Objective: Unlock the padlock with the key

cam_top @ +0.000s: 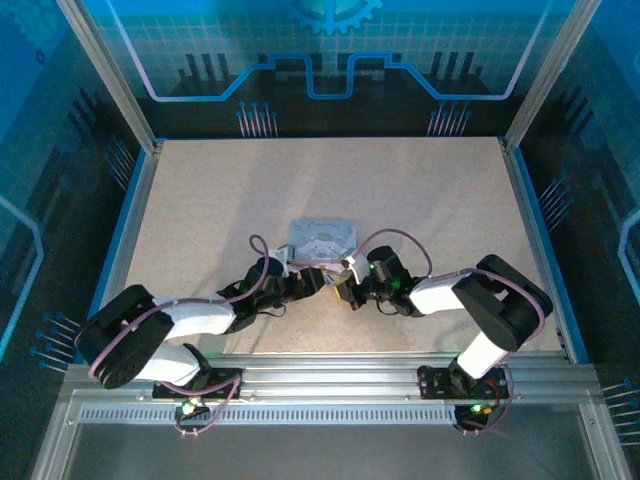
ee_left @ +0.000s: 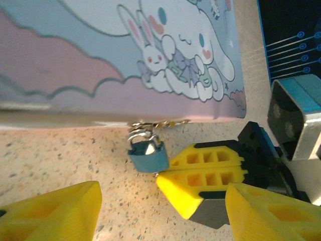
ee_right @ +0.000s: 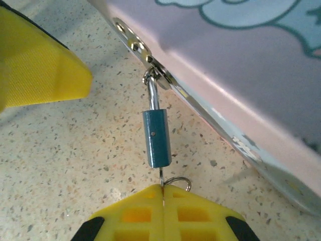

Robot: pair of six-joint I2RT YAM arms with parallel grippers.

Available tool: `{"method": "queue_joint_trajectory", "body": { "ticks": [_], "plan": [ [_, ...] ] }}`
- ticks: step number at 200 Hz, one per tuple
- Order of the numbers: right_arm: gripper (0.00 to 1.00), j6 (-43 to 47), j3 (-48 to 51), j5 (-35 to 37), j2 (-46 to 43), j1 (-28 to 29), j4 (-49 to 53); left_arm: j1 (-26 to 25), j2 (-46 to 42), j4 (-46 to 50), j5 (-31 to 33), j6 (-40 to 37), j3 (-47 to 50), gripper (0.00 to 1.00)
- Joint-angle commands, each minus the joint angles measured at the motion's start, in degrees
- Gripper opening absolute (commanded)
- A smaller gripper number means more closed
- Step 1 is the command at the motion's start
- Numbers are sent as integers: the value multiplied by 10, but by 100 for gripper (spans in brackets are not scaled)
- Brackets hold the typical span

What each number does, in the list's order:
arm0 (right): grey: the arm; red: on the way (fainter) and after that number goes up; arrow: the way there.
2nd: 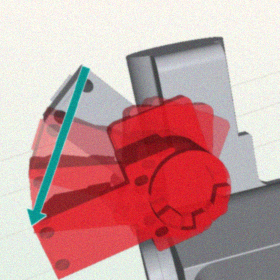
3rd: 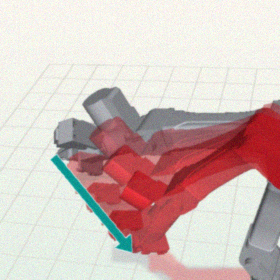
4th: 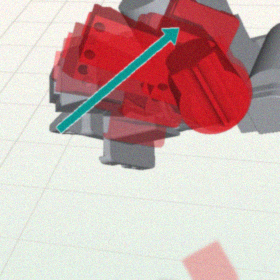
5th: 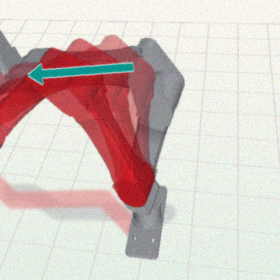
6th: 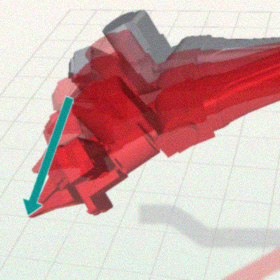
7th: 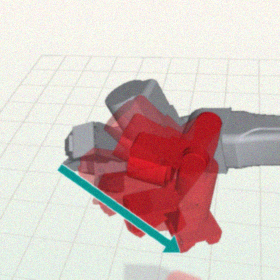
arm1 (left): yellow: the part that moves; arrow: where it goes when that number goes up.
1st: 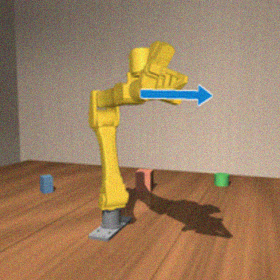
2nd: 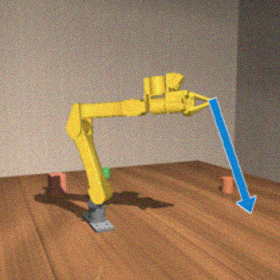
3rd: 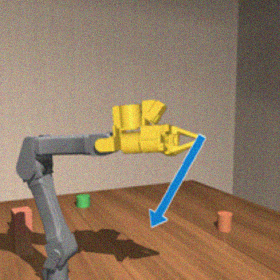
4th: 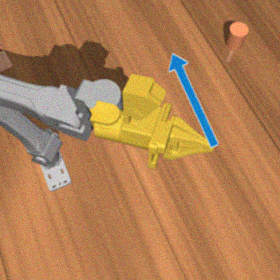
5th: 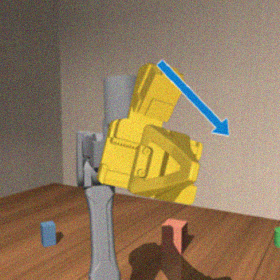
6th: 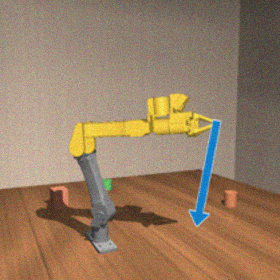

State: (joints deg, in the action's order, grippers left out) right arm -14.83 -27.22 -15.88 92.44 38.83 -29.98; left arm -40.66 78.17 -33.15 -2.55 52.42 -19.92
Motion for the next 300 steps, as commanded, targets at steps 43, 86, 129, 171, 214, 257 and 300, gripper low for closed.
{"method": "queue_joint_trajectory", "body": {
  "ticks": [43,86,129,171,214,257,300],
  "plan": [
    [5,-78,-19,-47,-42,14,75,-5,-17,-35,11,56,37,63],
    [5,-139,-28,-68,-37,18,74,-27,20,-91,18,99,42,60],
    [5,-205,-29,-73,-37,22,60,-41,54,-129,38,130,46,57],
    [5,-269,-26,-78,-35,22,48,-45,81,-164,40,154,45,56],
    [5,-322,-25,-83,-33,23,29,-47,113,-200,37,179,44,54],
    [5,-353,-24,-83,-30,26,12,-52,140,-236,42,195,45,46],
    [6,-392,-13,-80,-30,28,-15,-56,163,-262,55,215,51,36]
  ]
}}
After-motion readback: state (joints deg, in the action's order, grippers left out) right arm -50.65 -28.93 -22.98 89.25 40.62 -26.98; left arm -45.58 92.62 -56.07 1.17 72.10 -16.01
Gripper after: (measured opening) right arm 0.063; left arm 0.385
